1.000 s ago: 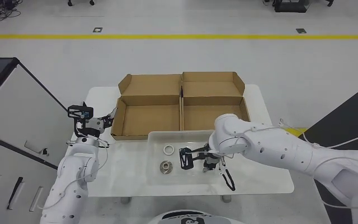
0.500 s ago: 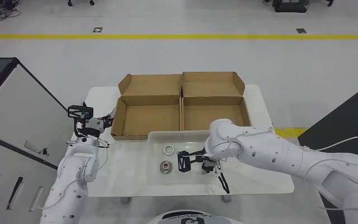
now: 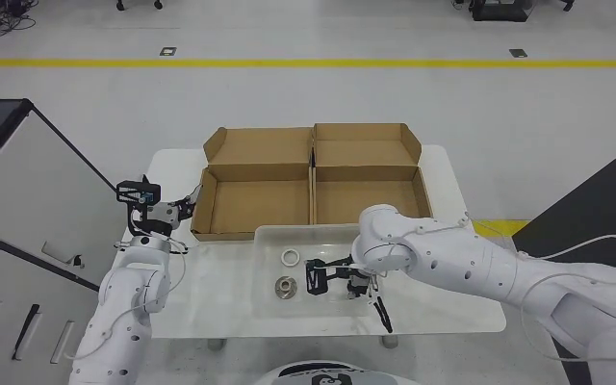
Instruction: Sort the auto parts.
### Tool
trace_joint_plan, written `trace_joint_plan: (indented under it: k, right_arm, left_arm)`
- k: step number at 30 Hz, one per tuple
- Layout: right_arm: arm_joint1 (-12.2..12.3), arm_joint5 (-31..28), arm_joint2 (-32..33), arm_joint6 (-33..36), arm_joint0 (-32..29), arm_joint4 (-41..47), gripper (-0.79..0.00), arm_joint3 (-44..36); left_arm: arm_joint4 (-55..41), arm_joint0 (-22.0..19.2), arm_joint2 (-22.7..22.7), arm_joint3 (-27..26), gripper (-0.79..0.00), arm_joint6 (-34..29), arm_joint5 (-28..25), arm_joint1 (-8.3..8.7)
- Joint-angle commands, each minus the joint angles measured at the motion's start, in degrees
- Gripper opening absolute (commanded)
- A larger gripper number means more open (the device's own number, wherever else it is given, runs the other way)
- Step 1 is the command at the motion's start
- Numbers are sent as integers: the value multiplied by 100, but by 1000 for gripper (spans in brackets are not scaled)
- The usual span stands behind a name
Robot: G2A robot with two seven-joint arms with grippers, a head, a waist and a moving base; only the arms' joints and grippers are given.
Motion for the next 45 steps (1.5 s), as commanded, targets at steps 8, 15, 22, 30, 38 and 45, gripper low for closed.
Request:
trace_joint_plan:
  k: [8,15,22,30,38,45]
  right_arm:
    - [-1,-6,0,-6,-89,-63,-456,41]
    - [-37,-22,0,-22,-145,-107,-468,150]
    - [-91,-37,0,-37,-202,-146,-606,280]
    - [-106,3,0,3,-40,133,-785,367]
    - [147,-150,1,-151,547,1132,-785,179]
    - [519,-344,89,-346,928,1804,-785,-114]
  left_arm:
    - [0,0,0,0,0,0,0,0]
    - [0,0,0,0,0,0,0,0]
    - [0,0,0,0,0,0,0,0]
    - [0,0,0,0,0,0,0,0]
    - [0,0,0,0,0,0,0,0]
    - [0,0,0,0,0,0,0,0]
